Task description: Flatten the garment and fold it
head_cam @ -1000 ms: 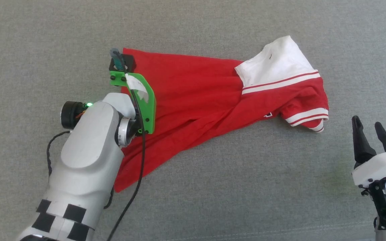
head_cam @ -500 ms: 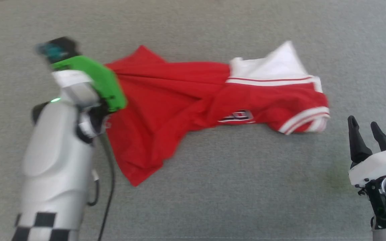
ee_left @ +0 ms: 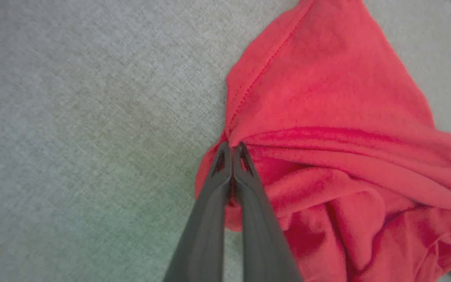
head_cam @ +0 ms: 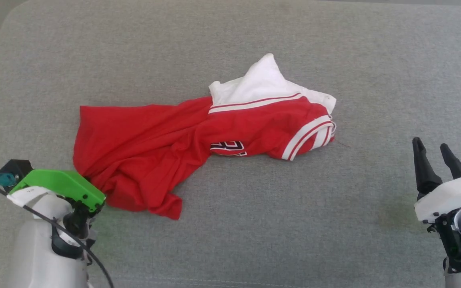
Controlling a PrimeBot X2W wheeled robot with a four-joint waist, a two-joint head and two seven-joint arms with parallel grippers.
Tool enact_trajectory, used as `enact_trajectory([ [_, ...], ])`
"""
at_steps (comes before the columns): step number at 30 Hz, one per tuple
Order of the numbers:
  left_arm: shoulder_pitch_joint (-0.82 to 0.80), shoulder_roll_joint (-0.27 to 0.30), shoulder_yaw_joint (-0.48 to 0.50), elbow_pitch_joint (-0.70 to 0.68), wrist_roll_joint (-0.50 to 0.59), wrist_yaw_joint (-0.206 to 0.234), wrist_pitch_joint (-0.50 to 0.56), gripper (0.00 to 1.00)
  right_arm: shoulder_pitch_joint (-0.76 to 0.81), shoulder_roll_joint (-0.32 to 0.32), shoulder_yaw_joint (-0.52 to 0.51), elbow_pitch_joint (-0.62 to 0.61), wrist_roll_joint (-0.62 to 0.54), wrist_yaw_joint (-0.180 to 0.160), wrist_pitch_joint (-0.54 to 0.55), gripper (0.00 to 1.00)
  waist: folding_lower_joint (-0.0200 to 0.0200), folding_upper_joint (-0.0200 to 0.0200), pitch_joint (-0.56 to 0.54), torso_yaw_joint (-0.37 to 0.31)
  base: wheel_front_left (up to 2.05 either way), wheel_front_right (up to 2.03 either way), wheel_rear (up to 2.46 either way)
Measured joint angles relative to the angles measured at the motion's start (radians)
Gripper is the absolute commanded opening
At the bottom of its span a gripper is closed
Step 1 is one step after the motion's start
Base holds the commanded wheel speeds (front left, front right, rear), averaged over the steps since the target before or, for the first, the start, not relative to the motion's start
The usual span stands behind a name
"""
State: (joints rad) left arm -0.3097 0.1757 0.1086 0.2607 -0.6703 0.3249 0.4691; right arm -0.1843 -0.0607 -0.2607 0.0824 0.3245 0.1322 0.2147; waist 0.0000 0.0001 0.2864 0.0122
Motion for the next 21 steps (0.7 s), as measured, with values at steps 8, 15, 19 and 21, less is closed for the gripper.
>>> enact_trajectory([
  [8,0.004,-0.008,-0.003,-0.126,0.040,-0.159,-0.304,1.00,0.000,-0.002,0.012,-0.004,-0.004,0.000,0.014,1.00,0.0000,0.0000,-0.027,0.017,0.00,0.00,0.00],
  [15,0.075,0.019,-0.081,-0.157,0.216,-0.237,-0.615,1.00,0.000,-0.012,0.042,-0.008,-0.009,0.000,0.035,1.00,0.0000,0.0000,-0.057,0.018,0.00,0.00,0.00],
  [19,0.111,0.009,-0.113,-0.138,0.257,-0.244,-0.679,1.00,-0.002,-0.039,0.059,-0.007,-0.014,0.000,0.091,1.00,0.0000,-0.0001,-0.056,0.027,0.00,0.00,0.00],
  [21,0.112,0.003,-0.122,-0.137,0.270,-0.245,-0.692,1.00,-0.020,-0.059,0.079,-0.003,-0.018,0.000,0.131,1.00,0.0000,0.0000,-0.049,0.032,0.00,0.00,0.00],
])
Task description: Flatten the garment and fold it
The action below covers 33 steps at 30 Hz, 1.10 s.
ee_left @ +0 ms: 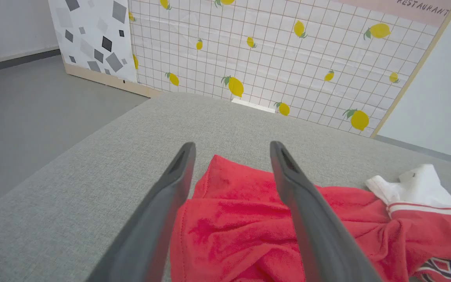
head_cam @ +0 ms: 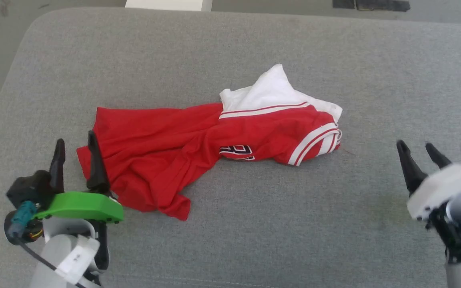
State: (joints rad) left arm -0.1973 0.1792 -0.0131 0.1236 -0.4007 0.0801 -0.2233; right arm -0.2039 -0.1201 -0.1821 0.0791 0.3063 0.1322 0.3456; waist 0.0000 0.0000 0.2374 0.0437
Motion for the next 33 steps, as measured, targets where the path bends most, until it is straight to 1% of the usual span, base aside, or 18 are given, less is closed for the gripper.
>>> enact_trajectory([
  [6,-0.004,-0.015,-0.017,0.001,0.014,-0.001,-0.018,1.00,-0.171,-0.076,0.105,0.048,-0.016,0.000,0.161,1.00,0.0000,0.0000,0.036,0.013,0.00,0.00,0.00],
  [9,-0.014,-0.027,-0.032,0.001,0.018,-0.006,-0.022,1.00,-0.278,-0.114,0.189,0.101,-0.040,0.000,0.266,1.00,0.0000,0.0000,0.062,0.023,0.00,0.00,0.00],
  [14,-0.053,-0.044,-0.051,0.002,0.042,-0.016,-0.026,1.00,-0.436,-0.156,0.315,0.194,-0.082,0.000,0.393,1.00,0.0000,0.0000,0.107,0.045,0.00,0.00,0.00],
  [19,-0.098,-0.058,-0.064,0.009,0.048,-0.021,-0.029,1.00,-0.555,-0.186,0.406,0.277,-0.117,0.000,0.462,1.00,0.0000,0.0000,0.160,0.075,0.00,0.00,0.00],
  [23,-0.113,-0.066,-0.068,0.020,0.052,-0.028,-0.030,1.00,-0.592,-0.204,0.471,0.333,-0.121,0.000,0.496,1.00,0.0000,0.0000,0.195,0.097,0.00,0.00,0.00],
  [26,-0.116,-0.075,-0.068,0.030,0.052,-0.035,-0.031,1.00,-0.619,-0.225,0.537,0.347,-0.102,0.000,0.529,1.00,0.0000,0.0000,0.216,0.113,0.00,0.00,0.00],
  [29,-0.117,-0.080,-0.067,0.036,0.053,-0.036,-0.031,1.00,-0.645,-0.250,0.588,0.344,-0.047,-0.002,0.572,1.00,0.0000,0.0000,0.229,0.120,0.00,0.00,0.00],
  [30,-0.117,-0.081,-0.066,0.037,0.055,-0.037,-0.031,1.00,-0.651,-0.255,0.597,0.342,-0.034,-0.003,0.582,0.95,0.0000,0.0000,0.230,0.120,0.00,0.00,0.00],
  [31,-0.117,-0.083,-0.066,0.040,0.056,-0.037,-0.031,1.00,-0.655,-0.260,0.602,0.340,-0.018,-0.007,0.589,0.30,0.0000,0.0000,0.230,0.118,0.00,0.00,0.00],
  [32,-0.117,-0.086,-0.065,0.042,0.057,-0.039,-0.031,1.00,-0.655,-0.263,0.607,0.338,-0.002,-0.009,0.589,0.01,0.0000,0.0000,0.228,0.116,0.00,0.00,0.00],
  [33,-0.118,-0.087,-0.065,0.045,0.057,-0.041,-0.031,1.00,-0.655,-0.267,0.611,0.337,0.009,-0.009,0.592,0.00,0.0000,0.0000,0.226,0.114,0.00,0.00,0.00],
])
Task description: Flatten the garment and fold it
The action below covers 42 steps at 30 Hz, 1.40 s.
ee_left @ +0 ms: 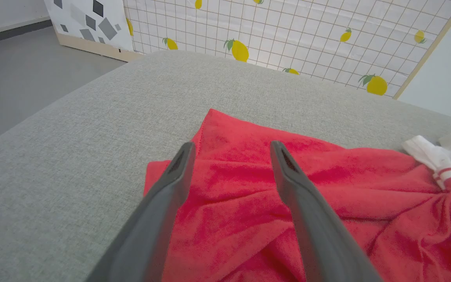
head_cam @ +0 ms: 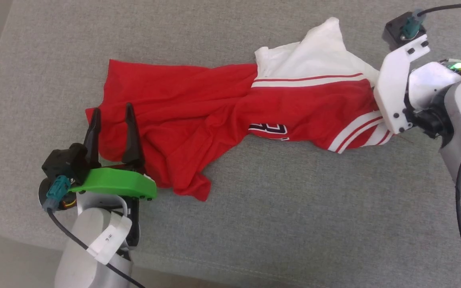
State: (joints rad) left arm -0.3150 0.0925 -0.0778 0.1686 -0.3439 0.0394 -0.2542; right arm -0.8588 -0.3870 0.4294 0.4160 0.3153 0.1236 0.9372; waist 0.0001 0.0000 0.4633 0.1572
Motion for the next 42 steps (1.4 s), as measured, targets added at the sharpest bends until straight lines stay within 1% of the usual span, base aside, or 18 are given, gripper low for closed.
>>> enact_trajectory([
  [4,-0.006,-0.003,0.003,0.015,0.002,-0.008,0.000,1.00,0.020,0.001,-0.033,-0.006,0.043,0.004,-0.022,0.00,0.0000,0.0000,-0.018,-0.012,0.00,0.00,0.00],
  [7,-0.008,-0.004,0.010,0.020,0.003,-0.011,0.000,1.00,0.054,-0.013,-0.128,-0.007,0.052,0.004,-0.078,0.00,0.0000,0.0000,-0.037,-0.022,0.00,0.00,0.00],
  [9,-0.008,-0.004,0.011,0.025,0.003,-0.012,-0.003,1.00,0.082,-0.029,-0.219,-0.016,0.052,0.004,-0.119,0.00,0.0000,0.0000,-0.052,-0.030,0.00,0.00,0.00],
  [11,-0.007,-0.003,0.016,0.030,0.004,-0.014,-0.003,1.00,0.118,-0.040,-0.303,-0.034,0.046,0.004,-0.139,0.00,0.0000,0.0000,-0.068,-0.037,0.00,0.00,0.00],
  [15,0.002,-0.002,0.025,0.034,0.004,-0.016,-0.003,1.00,0.252,-0.041,-0.462,-0.086,0.031,0.004,-0.151,0.00,0.0000,0.0000,-0.101,-0.054,0.00,0.00,0.00],
  [17,0.008,-0.001,0.027,0.037,0.004,-0.017,-0.003,1.00,0.324,-0.030,-0.530,-0.106,0.023,0.004,-0.145,0.00,0.0000,0.0001,-0.115,-0.061,0.00,0.00,0.00],
  [19,0.014,-0.001,0.026,0.041,0.004,-0.017,-0.003,1.00,0.421,0.000,-0.601,-0.132,0.015,0.004,-0.123,0.00,0.0000,0.0000,-0.132,-0.070,0.00,0.00,0.00],
  [22,0.017,-0.001,0.025,0.043,0.004,-0.017,-0.003,1.00,0.530,0.058,-0.673,-0.158,0.007,0.004,-0.091,0.00,0.0000,0.0000,-0.149,-0.080,0.00,0.00,0.00],
  [25,0.018,0.000,0.026,0.046,0.001,-0.019,-0.003,1.00,0.575,0.111,-0.720,-0.196,0.001,0.004,-0.101,0.00,0.0000,0.0001,-0.161,-0.088,0.00,0.00,0.00],
  [26,0.018,0.001,0.026,0.047,0.001,-0.019,-0.003,1.00,0.583,0.130,-0.730,-0.207,0.000,0.004,-0.115,0.70,0.0000,0.0000,-0.164,-0.091,0.00,0.00,0.00],
  [27,0.018,0.002,0.025,0.048,0.001,-0.019,-0.003,1.00,0.590,0.146,-0.738,-0.218,0.001,0.004,-0.134,1.00,0.0000,0.0000,-0.167,-0.093,0.00,0.00,0.00],
  [29,0.023,0.003,0.024,0.049,0.001,-0.019,-0.002,1.00,0.605,0.187,-0.762,-0.244,0.001,0.004,-0.192,1.00,-0.0001,0.0000,-0.177,-0.098,0.00,0.00,0.00],
  [31,0.030,0.006,0.023,0.051,0.000,-0.019,-0.001,1.00,0.609,0.222,-0.799,-0.281,0.003,0.004,-0.285,1.00,0.0000,0.0000,-0.187,-0.101,0.00,0.00,0.00],
  [33,0.037,0.009,0.021,0.052,-0.001,-0.019,0.004,1.00,0.611,0.239,-0.829,-0.331,-0.004,0.004,-0.405,1.00,0.0000,0.0001,-0.199,-0.105,0.00,0.00,0.00],
  [35,0.043,0.011,0.019,0.053,-0.002,-0.018,0.007,1.00,0.619,0.264,-0.857,-0.362,-0.003,0.003,-0.495,1.00,0.0000,0.0000,-0.211,-0.109,0.00,0.00,0.00],
  [37,0.050,0.012,0.016,0.053,-0.005,-0.018,0.008,1.00,0.647,0.285,-0.868,-0.380,0.000,0.004,-0.554,1.00,0.0000,0.0000,-0.224,-0.114,0.00,0.00,0.00],
  [42,0.072,0.013,0.012,0.056,-0.012,-0.018,0.016,1.00,0.707,0.317,-0.875,-0.393,0.013,0.004,-0.627,1.00,-0.0001,0.0000,-0.247,-0.133,0.00,0.00,0.00],
])
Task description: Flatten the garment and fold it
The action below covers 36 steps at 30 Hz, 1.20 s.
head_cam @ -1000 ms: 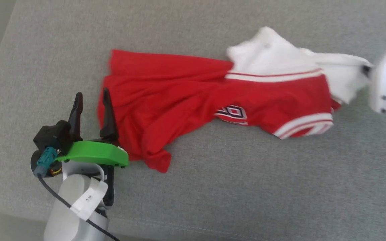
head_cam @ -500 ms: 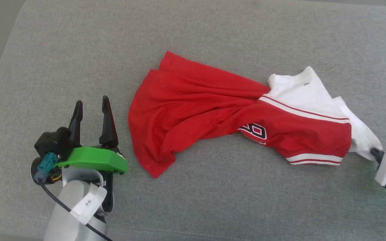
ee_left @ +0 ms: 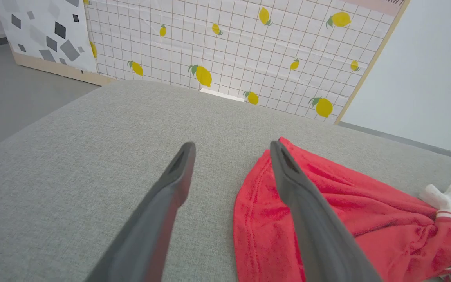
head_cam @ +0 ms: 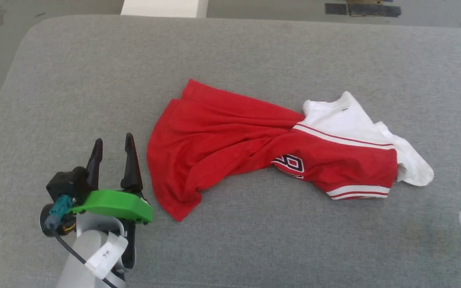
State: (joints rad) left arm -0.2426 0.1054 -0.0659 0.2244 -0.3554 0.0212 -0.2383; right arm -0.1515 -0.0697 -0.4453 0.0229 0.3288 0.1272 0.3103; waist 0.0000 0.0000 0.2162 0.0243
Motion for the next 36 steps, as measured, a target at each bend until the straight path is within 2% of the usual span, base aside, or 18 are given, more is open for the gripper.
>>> enact_trajectory([
  [8,-0.011,0.004,-0.030,0.006,-0.007,-0.008,0.066,1.00,0.015,0.013,0.031,0.004,0.006,0.000,-0.031,1.00,0.0000,0.0000,-0.014,-0.048,0.00,0.00,0.00],
  [14,-0.211,-0.002,-0.095,0.081,-0.014,-0.035,0.226,1.00,0.006,0.015,0.062,0.007,0.006,0.000,-0.034,1.00,0.0000,0.0000,0.013,-0.070,0.00,0.00,0.00],
  [21,-0.504,0.002,-0.184,0.317,0.014,-0.033,0.577,1.00,-0.025,0.016,0.106,0.009,0.007,0.000,-0.033,1.00,0.0000,0.0000,0.065,-0.099,0.00,0.00,0.00],
  [25,-0.641,0.014,-0.240,0.431,0.058,-0.010,0.803,1.00,-0.042,0.016,0.135,0.020,0.015,0.000,-0.037,1.00,0.0000,0.0000,0.099,-0.123,0.00,0.00,0.00],
  [29,-0.718,0.034,-0.298,0.509,0.092,-0.015,1.015,1.00,-0.063,0.016,0.156,0.035,0.031,0.000,-0.048,1.00,0.0000,0.0000,0.139,-0.147,0.00,0.00,0.00],
  [35,-0.768,0.038,-0.334,0.527,0.095,-0.030,1.216,1.00,-0.076,0.009,0.163,0.064,0.042,0.000,-0.076,1.00,0.0000,0.0000,0.195,-0.173,0.00,0.00,0.00],
  [36,-0.771,0.040,-0.335,0.522,0.095,-0.031,1.235,0.57,-0.077,0.007,0.164,0.068,0.043,0.000,-0.081,1.00,0.0000,0.0000,0.202,-0.175,0.00,0.00,0.00],
])
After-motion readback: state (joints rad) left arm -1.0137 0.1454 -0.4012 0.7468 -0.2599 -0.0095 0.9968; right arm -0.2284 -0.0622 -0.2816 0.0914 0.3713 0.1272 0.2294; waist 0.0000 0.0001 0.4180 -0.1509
